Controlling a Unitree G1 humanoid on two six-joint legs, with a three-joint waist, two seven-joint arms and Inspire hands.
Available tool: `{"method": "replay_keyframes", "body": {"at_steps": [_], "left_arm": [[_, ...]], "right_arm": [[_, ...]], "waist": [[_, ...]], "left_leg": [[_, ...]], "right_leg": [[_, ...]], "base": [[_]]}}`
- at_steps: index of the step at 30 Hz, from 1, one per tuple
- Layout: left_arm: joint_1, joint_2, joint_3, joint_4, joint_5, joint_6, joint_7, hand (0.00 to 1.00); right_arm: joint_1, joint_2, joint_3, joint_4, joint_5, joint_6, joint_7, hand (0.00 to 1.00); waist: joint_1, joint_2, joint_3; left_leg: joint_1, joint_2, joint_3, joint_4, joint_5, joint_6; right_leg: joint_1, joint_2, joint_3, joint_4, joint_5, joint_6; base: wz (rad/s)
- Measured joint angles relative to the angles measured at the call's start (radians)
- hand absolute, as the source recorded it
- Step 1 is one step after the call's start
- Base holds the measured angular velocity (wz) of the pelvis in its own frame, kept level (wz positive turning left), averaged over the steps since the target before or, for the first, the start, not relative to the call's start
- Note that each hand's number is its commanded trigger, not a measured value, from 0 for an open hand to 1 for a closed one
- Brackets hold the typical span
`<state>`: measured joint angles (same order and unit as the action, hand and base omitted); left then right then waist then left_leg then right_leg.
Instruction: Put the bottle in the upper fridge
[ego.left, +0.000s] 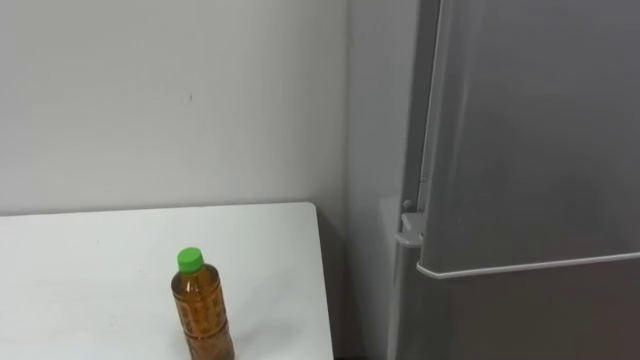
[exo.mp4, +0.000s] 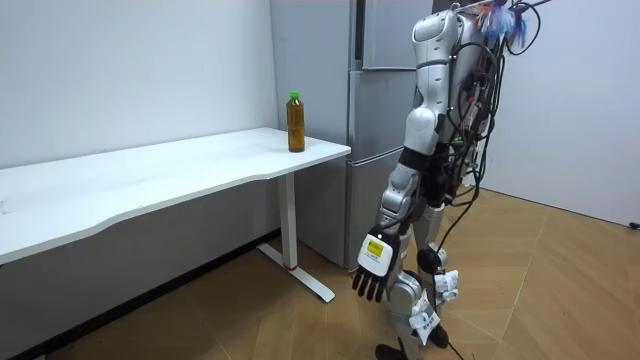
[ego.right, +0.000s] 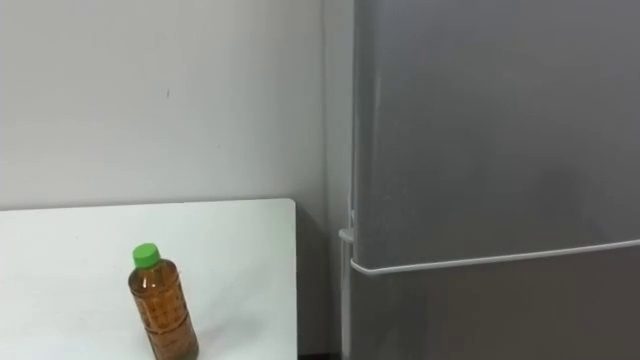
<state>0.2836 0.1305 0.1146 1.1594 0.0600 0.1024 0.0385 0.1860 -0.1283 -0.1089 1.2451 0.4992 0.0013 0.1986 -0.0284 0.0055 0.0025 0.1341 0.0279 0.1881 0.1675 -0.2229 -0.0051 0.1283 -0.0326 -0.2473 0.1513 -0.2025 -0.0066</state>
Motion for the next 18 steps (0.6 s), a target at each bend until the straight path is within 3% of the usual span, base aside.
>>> {"method": "replay_keyframes", "body": {"at_steps": [9,11,15,18], "left_arm": [[-0.019,-0.001,0.021,-0.040,-0.018,-0.001,0.036,0.00],[-0.021,-0.002,0.057,-0.091,-0.039,-0.020,0.061,0.00],[-0.032,-0.001,0.116,-0.128,-0.099,-0.104,0.107,0.00],[-0.028,0.001,0.137,-0.194,-0.116,-0.130,0.108,0.00]], "right_arm": [[-0.004,0.000,0.007,-0.002,-0.003,-0.003,-0.017,0.00],[-0.008,0.000,0.009,-0.001,-0.003,-0.004,-0.024,0.00],[-0.008,-0.009,0.006,0.000,-0.051,-0.033,-0.012,0.00],[0.003,-0.016,-0.020,-0.005,-0.078,-0.046,0.013,0.00]], "waist": [[0.007,0.002,-0.0011],[0.013,0.002,-0.0011],[0.009,0.010,0.0002],[0.007,0.020,-0.0040]], "left_leg": [[-0.002,0.000,0.000,0.005,0.000,0.000],[-0.001,0.001,-0.001,0.004,0.000,0.000],[-0.001,0.000,-0.001,0.004,0.000,0.000],[0.000,0.000,0.000,0.004,0.000,0.000]], "right_leg": [[-0.001,0.000,0.003,0.002,0.000,0.000],[-0.001,0.001,0.001,0.002,0.000,0.000],[0.000,0.000,-0.001,0.003,0.000,0.000],[-0.003,-0.001,-0.002,0.004,0.000,0.000]], "base": [[0.00],[0.00],[0.00],[0.00]]}}
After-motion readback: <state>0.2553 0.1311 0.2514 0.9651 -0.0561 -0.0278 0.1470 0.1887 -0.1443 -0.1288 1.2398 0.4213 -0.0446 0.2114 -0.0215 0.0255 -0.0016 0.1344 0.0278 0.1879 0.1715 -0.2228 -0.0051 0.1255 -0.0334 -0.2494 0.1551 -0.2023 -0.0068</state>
